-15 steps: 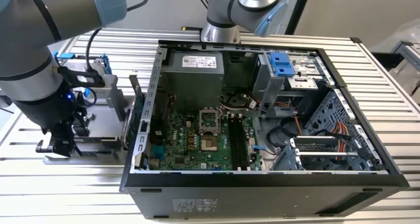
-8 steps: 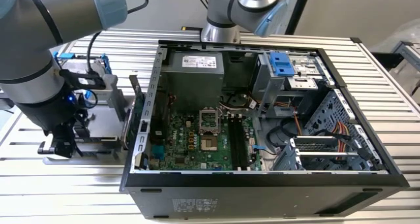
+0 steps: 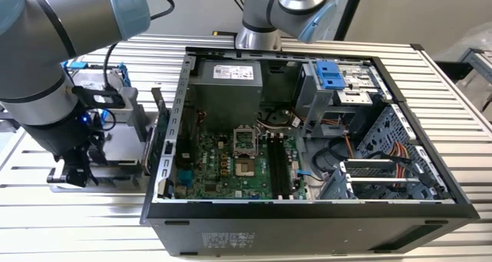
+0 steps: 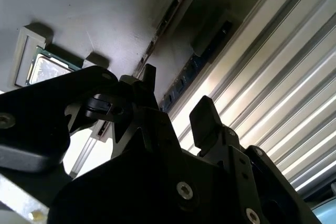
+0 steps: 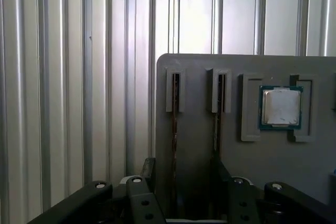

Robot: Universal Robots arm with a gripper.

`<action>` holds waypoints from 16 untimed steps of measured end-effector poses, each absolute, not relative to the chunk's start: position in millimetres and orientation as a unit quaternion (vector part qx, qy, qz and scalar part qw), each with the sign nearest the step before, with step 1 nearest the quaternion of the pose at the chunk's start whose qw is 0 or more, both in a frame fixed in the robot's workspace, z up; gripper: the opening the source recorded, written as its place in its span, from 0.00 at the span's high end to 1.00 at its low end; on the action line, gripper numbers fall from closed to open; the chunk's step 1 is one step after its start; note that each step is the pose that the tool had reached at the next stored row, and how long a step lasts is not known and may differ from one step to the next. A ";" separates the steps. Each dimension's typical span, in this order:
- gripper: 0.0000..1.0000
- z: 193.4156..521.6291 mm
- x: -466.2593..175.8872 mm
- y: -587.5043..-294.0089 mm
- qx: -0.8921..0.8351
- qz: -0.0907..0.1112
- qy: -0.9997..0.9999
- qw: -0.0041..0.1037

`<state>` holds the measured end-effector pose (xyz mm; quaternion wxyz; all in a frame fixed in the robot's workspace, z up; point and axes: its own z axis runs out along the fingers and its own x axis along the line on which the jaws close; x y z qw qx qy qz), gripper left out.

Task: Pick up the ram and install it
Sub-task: 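Pick up the ram and move it above insertion slot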

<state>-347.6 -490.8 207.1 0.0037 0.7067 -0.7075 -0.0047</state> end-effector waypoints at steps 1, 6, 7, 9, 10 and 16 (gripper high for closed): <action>0.00 206.1 -347.6 -491.0 0.706 -0.005 -0.708 0.004; 0.00 201.7 -347.6 -493.2 0.704 -0.006 -0.710 0.005; 0.00 201.0 -347.6 -493.8 0.704 -0.006 -0.710 0.005; 0.00 199.4 -347.6 -495.4 0.704 -0.007 -0.711 0.006; 0.00 198.6 -347.5 -496.2 0.703 -0.008 -0.711 0.006; 0.00 194.9 -347.5 -497.7 0.702 -0.008 -0.712 0.007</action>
